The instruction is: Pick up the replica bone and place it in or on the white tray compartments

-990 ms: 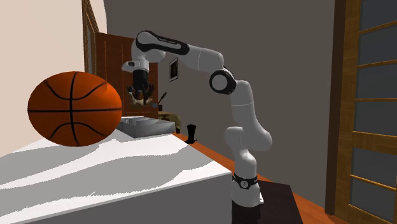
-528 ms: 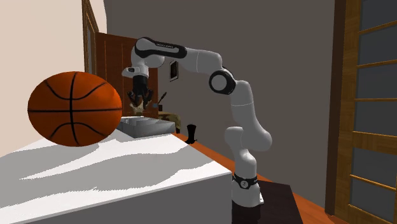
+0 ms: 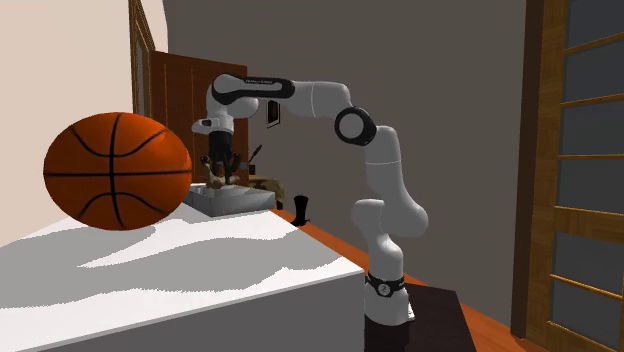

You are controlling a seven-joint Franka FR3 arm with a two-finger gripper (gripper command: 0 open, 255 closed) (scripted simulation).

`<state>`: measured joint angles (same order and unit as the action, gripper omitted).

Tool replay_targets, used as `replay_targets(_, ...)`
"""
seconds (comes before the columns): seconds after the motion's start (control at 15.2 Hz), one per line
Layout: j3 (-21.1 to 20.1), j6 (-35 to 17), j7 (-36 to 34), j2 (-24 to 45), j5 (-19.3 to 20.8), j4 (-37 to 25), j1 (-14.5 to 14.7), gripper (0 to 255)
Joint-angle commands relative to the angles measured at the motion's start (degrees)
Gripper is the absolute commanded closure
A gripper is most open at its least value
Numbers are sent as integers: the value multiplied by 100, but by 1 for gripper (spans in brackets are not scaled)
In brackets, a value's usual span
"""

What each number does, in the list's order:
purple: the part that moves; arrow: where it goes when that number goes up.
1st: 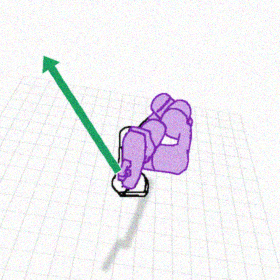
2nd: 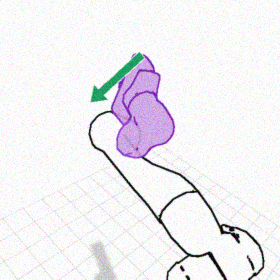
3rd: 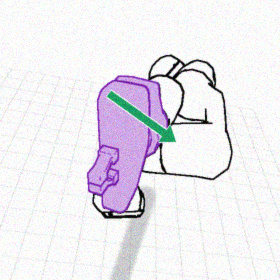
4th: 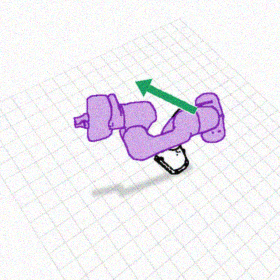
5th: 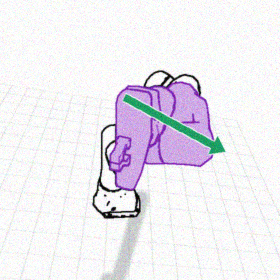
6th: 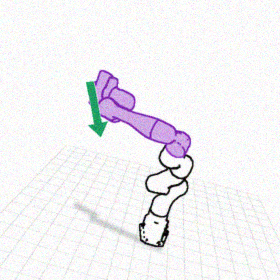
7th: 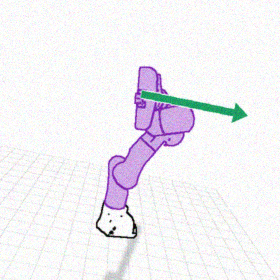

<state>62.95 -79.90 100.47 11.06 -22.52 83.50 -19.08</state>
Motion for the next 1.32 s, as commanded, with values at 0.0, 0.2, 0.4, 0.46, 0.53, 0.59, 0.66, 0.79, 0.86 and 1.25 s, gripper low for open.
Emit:
replay_targets(0.0,3,-69,-12,-45,38,83,46,255)
replay_targets(0.2,3,-69,-12,-44,38,82,45,255)
replay_targets(0.4,3,-69,-12,-44,38,82,45,255)
replay_targets(0.46,3,-69,-12,-44,38,82,46,0)
replay_targets(0.53,3,-69,-12,-45,38,82,46,0)
replay_targets(0.59,3,-69,-12,-45,38,82,46,0)
replay_targets(0.66,3,-69,-12,-45,38,82,46,0)
replay_targets(0.79,3,-69,-12,-45,38,82,46,0)
replay_targets(0.86,2,194,52,118,-100,-241,-137,0)
replay_targets(1.25,-80,989,208,625,-558,-1283,-830,0)
